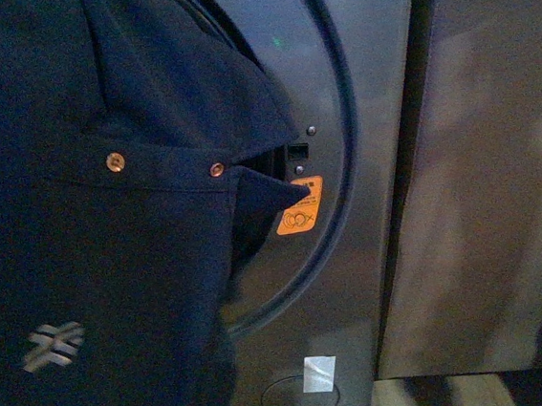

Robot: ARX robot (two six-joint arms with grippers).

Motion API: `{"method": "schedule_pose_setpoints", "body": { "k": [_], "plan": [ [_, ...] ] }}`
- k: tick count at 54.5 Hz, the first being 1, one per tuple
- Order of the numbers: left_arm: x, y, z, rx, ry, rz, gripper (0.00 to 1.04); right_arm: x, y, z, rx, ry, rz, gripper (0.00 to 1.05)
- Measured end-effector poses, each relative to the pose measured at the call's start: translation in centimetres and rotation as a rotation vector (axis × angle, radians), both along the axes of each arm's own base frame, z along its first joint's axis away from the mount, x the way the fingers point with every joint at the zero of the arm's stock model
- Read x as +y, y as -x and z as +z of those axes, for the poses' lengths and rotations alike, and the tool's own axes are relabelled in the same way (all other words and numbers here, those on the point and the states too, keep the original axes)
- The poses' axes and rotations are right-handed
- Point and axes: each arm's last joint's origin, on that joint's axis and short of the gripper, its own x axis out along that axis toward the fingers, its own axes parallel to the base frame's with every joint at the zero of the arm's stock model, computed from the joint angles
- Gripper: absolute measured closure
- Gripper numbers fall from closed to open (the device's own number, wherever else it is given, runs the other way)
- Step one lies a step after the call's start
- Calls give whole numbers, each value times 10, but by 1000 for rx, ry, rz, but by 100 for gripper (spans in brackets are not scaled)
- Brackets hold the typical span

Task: Put clothes into washing machine

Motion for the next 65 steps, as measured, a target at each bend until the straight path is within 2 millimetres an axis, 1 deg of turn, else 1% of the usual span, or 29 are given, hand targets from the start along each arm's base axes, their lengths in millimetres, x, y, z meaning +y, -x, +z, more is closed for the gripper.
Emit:
{"method": "schedule_pose_setpoints", "body": {
  "k": [2,3,5,6,8,9,11,12,19,24,27,29,32,34,38,43,46,47,49,59,65],
  "plan": [
    [2,-1,-8,12,-2,16,100,-7,11,-13,21,-20,-8,7],
    [4,-2,-14,22,-2,26,100,-11,18,-23,33,-46,-16,7],
    [6,-2,-23,39,-2,38,100,-17,26,-36,48,-76,-31,7],
    [8,-3,-29,49,-3,49,100,-21,31,-47,69,-90,-63,8],
    [10,-4,-38,59,-5,62,100,-23,37,-64,113,-90,-168,15],
    [11,-4,-42,63,-6,71,100,-23,39,-77,125,-71,-232,20],
    [13,-5,-48,71,-11,93,100,-23,41,-93,128,-43,-292,27],
    [13,-5,-50,71,-13,99,100,-23,42,-97,127,-37,-301,29],
    [15,-14,-71,86,-32,182,100,-19,44,-147,131,7,-334,52],
    [14,-21,-89,110,-51,242,100,-16,45,-174,138,17,-331,66],
    [13,-28,-100,132,-59,279,100,-15,45,-185,139,20,-328,73],
    [12,-32,-107,141,-65,303,100,-13,46,-195,140,22,-337,80],
    [11,-40,-113,155,-69,338,100,-9,46,-206,145,21,-359,87],
    [10,-48,-118,166,-71,369,100,-6,47,-216,147,23,-344,94],
    [7,-61,-122,164,-74,411,100,-3,48,-228,148,29,-324,103],
    [0,-83,-125,168,-74,442,100,-3,49,-245,150,30,-321,102],
    [-5,-92,-125,164,-74,452,100,-3,53,-253,160,31,-320,102],
    [-10,-98,-126,163,-76,458,100,-3,56,-260,169,32,-322,102],
    [-14,-103,-126,162,-77,462,100,-3,57,-265,166,32,-323,102],
    [-33,-131,-121,147,-88,479,100,-3,60,-280,150,29,-323,102],
    [-39,-146,-120,144,-87,499,100,-3,59,-290,158,31,-323,102]
  ]
}}
